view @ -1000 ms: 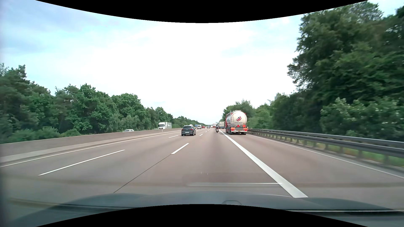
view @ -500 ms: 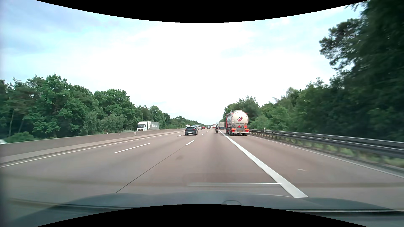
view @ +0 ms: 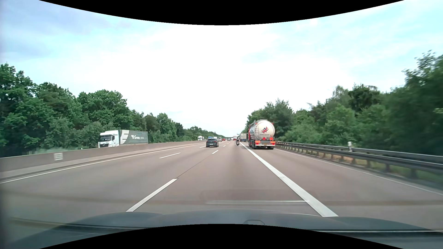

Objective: Follow the waypoints while adhering to traffic rules and regulations

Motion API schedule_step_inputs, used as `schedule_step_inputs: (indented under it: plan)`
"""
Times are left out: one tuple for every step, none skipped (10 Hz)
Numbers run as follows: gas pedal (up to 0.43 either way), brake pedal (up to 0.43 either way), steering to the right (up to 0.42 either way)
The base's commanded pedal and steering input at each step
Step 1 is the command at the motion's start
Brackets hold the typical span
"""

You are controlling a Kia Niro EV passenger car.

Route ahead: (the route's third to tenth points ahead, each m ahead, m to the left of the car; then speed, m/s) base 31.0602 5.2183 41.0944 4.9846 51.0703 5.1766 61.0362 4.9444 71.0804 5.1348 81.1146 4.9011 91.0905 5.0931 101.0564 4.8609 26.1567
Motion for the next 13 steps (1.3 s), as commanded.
schedule_step_inputs:
  plan:
    - [0.118,0.000,-0.005]
    - [0.118,0.000,-0.005]
    - [0.118,0.000,-0.005]
    - [0.118,0.000,-0.005]
    - [0.118,0.000,-0.005]
    - [0.118,0.000,-0.005]
    - [0.118,0.000,-0.005]
    - [0.118,0.000,-0.005]
    - [0.118,0.000,-0.005]
    - [0.118,0.000,-0.005]
    - [0.118,0.000,-0.005]
    - [0.118,0.000,-0.005]
    - [0.118,0.000,-0.005]
